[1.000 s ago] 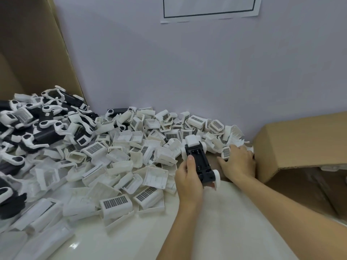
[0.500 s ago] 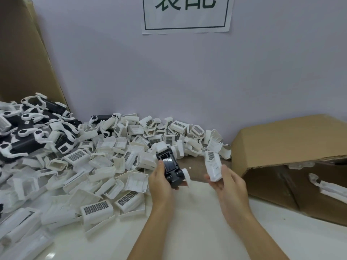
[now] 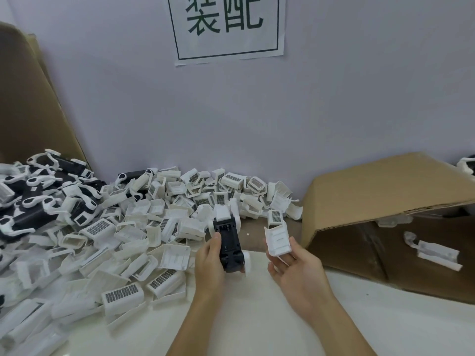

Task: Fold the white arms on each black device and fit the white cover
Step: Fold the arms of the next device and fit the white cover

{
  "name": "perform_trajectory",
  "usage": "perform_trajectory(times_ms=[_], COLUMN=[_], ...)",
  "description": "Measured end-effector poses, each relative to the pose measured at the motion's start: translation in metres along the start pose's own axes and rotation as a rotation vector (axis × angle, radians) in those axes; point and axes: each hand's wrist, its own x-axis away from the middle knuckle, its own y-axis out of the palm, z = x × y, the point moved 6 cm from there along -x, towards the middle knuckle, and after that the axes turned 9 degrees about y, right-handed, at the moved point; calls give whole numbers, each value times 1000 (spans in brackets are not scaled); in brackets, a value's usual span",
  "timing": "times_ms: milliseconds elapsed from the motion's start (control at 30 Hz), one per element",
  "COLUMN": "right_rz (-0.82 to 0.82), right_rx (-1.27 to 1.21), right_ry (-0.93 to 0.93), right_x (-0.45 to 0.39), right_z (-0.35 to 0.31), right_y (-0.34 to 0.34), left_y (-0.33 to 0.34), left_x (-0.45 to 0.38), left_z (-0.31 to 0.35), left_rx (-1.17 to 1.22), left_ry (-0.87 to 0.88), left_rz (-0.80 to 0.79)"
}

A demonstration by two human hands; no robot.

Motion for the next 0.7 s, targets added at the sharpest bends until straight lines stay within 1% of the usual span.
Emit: perform_trajectory(times_ms=[67, 167, 300, 367, 400, 467, 500, 567, 700], right_rz=[-8, -24, 4, 69, 146, 329, 369, 358, 332], right_rx=[-1, 4, 72, 139, 245, 556, 673, 802, 904], right_ry=[1, -6, -81, -204, -318, -618, -741, -869, -997], right_x=[0, -2, -8, -9, -6, 7, 13, 21, 27], right_z=[1, 2, 0, -3, -7, -14, -14, -7, -5], right_y=[-1, -2, -6, -8, -9, -3, 3, 15, 27], left_y=[-5, -6, 3, 8, 10, 14, 16, 18, 20], left_x=[4, 8, 5, 4, 4, 6, 7, 9, 10], left_z=[-4, -4, -3, -3, -3, -1, -1, 1, 4], left_rx=[-11, 35, 35, 42, 45, 25, -1, -57, -89], left_ry=[-29, -25, 42, 74, 103, 163, 193, 249, 300], left_rz=[33, 27, -75, -81, -75, -80, -87, -103, -135])
